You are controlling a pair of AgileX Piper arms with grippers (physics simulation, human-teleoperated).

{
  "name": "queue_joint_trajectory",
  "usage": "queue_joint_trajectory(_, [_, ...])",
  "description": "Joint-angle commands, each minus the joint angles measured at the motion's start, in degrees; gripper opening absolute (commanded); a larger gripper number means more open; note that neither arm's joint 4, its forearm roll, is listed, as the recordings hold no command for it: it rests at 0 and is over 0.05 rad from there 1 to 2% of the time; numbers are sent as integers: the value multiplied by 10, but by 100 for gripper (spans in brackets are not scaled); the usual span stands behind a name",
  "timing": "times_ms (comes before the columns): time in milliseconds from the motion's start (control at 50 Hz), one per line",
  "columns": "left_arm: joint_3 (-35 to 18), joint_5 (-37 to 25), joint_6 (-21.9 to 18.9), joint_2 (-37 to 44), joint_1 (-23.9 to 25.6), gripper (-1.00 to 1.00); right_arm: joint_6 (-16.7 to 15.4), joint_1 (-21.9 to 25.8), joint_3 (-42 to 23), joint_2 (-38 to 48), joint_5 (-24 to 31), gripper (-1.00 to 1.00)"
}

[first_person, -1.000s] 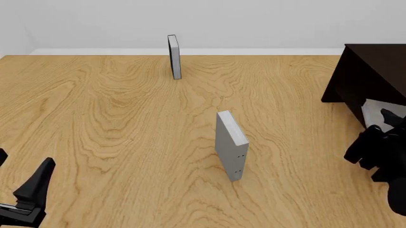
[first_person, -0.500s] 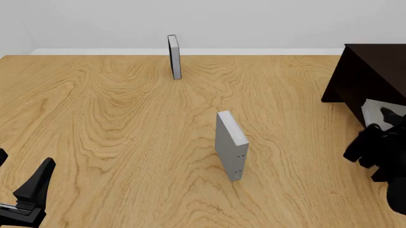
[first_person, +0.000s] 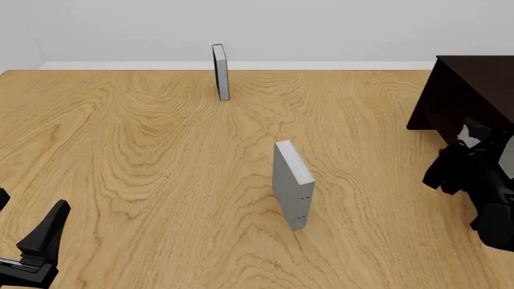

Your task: Pick up the book on the right and place it on the cabinet shelf.

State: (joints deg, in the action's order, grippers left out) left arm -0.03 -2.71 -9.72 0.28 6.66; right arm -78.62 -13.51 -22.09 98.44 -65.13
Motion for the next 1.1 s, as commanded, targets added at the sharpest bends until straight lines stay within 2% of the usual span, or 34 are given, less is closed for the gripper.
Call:
queue_joint_trajectory(20, [0,0,1,0,0,100,3,21,-16,-8,19,100])
queue_joint_trajectory(420, [0,0,3,-1,0,100,14,76,-31,-101,93,100])
queue_joint_trajectory(660, [0,0,3,-1,1,100,74,99,-51,-200,191,100])
queue_joint_trajectory(840, [0,0,3,-1,1,100,107,105,-55,-260,247,100])
queue_joint_trajectory(980, [0,0,2,-1,2,100,159,105,-70,-316,313,100])
queue_joint_trajectory(1060, [0,0,3,-1,3,100,172,111,-71,-341,339,100])
queue_joint_trajectory(1100, [0,0,2,-1,3,100,194,113,-81,-358,364,100])
